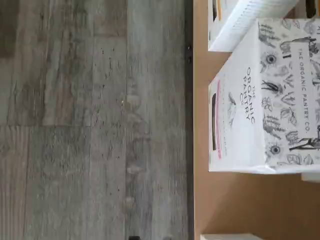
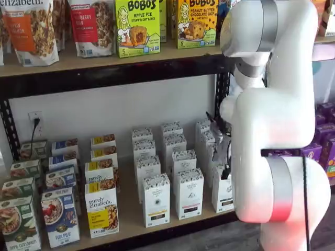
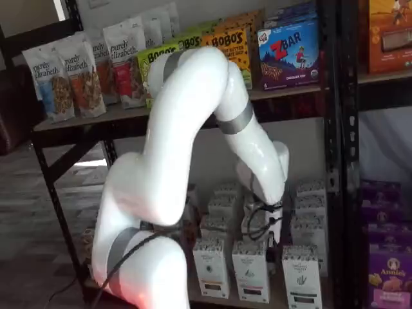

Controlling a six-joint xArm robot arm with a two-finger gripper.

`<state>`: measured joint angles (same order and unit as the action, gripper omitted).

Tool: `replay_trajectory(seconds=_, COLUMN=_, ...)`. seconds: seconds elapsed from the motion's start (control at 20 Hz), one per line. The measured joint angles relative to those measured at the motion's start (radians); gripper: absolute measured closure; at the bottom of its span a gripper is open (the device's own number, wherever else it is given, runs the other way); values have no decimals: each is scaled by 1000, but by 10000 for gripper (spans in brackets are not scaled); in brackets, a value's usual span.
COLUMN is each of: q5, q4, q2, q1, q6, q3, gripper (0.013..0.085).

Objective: Pick up the white box with a green strip in the middle, on the bottom shelf, the sixth box from the left

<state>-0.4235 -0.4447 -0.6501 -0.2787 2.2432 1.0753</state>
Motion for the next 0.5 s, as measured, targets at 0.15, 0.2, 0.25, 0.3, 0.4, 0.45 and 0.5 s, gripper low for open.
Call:
replay_trajectory(seconds=0.15, q5=2, q4=155, q2=-23, q1=2, q6=-140, q3=28, gripper=130)
replay_trajectory(seconds=0.2, q5=0, q4=170, q2=-32, q1=4, q6=-156, q3=40, gripper=130)
replay_trajectory(seconds=0.25, q5=-5, q4=173, q2=-40, q1=5, q6=-160, q3=52, gripper=130)
replay_trajectory(seconds=0.3, q5=-8, q4=173, q2=-46, q1=6, q6=-161, q3=60, gripper=130)
replay_trajectory(seconds=0.4, q5=-9, q4=183, q2=-61, q1=5, q6=-170, q3=78, gripper=130)
replay_trajectory(seconds=0.45, q5=-6, q4=193, q2=-70, q1=4, q6=-178, q3=87, gripper=130)
replay_trajectory(seconds=0.5, q5=-4, q4=204, q2=-80, q1=1, q6=-185, q3=97, gripper=130)
